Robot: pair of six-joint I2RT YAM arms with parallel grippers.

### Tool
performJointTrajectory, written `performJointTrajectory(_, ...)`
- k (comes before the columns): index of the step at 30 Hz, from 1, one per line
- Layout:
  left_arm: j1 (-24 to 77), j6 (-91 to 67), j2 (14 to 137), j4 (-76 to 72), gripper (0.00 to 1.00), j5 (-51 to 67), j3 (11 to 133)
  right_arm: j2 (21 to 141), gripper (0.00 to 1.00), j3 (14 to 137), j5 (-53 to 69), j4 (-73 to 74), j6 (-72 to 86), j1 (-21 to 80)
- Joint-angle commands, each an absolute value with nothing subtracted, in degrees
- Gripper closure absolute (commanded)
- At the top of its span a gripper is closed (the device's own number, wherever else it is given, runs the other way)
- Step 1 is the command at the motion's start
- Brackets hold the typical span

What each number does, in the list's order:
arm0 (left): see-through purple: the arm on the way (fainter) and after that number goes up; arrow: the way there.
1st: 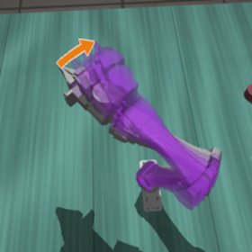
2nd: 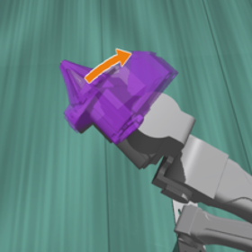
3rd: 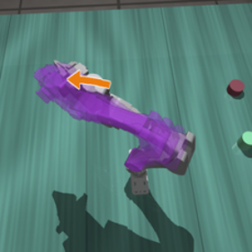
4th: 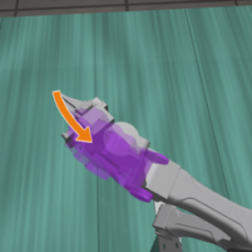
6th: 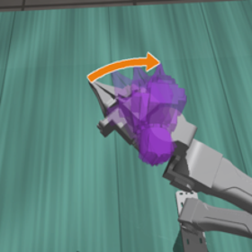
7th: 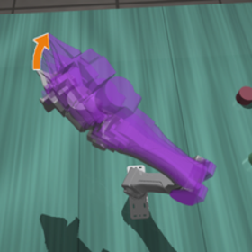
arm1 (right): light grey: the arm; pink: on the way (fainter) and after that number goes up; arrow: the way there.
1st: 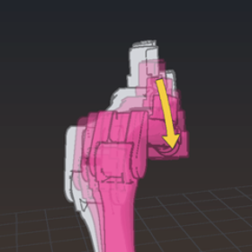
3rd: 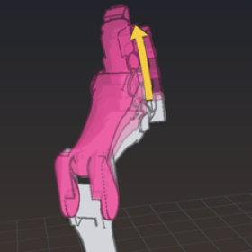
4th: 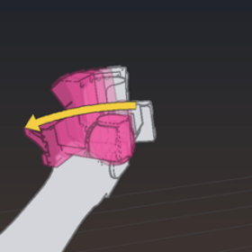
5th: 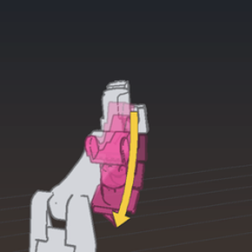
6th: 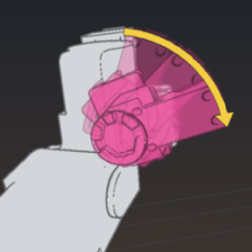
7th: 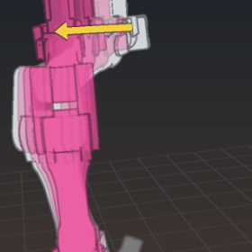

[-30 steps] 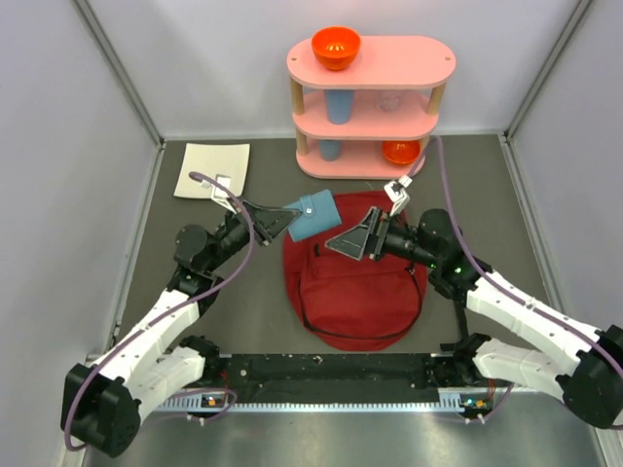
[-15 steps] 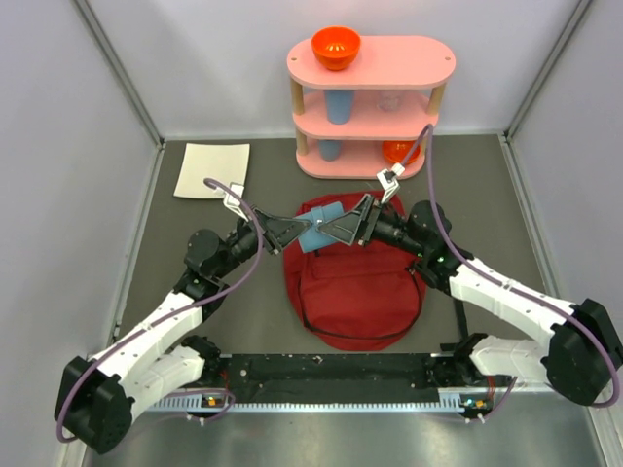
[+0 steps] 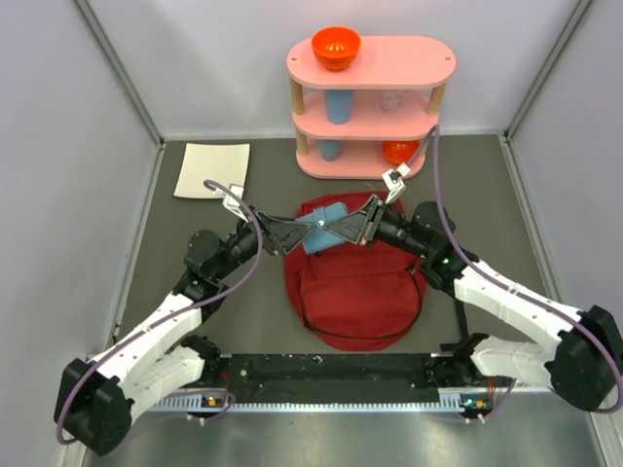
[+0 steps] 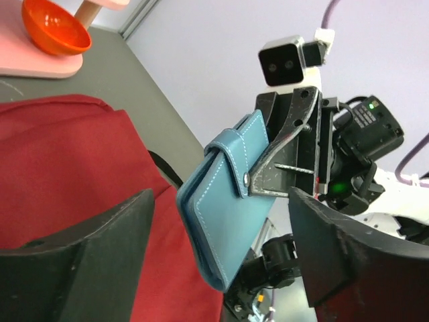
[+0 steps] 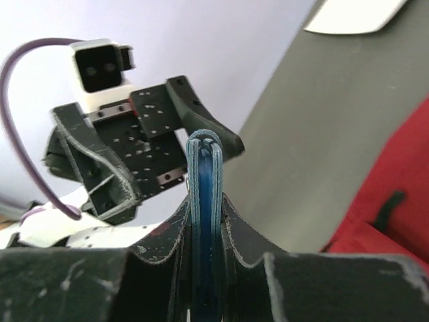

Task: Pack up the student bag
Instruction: Pick up the personal item from the center of the board, then place the personal item in the student bag.

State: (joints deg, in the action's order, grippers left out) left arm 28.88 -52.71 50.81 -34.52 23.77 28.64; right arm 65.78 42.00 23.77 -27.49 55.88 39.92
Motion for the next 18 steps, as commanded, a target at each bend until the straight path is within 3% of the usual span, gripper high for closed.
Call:
performJointTrajectory(1,28.9,-46.6,50.8,-28.8,0.04,23.6,32.5,58.4,1.00,42.8,12.9,-13.0,50.1,38.3)
performJointTrajectory(8,30.6,-29.6,59.0,-6.6,0.02,20.7,44.9,42.2,1.00,39.2,-11.5,12.5,47.3,34.5)
performJointTrajectory(18,38.1,-8.1,87.3,12.0,0.01,16.0,68.4,23.7,0.99,37.6,-26.8,27.3,46.9,34.3)
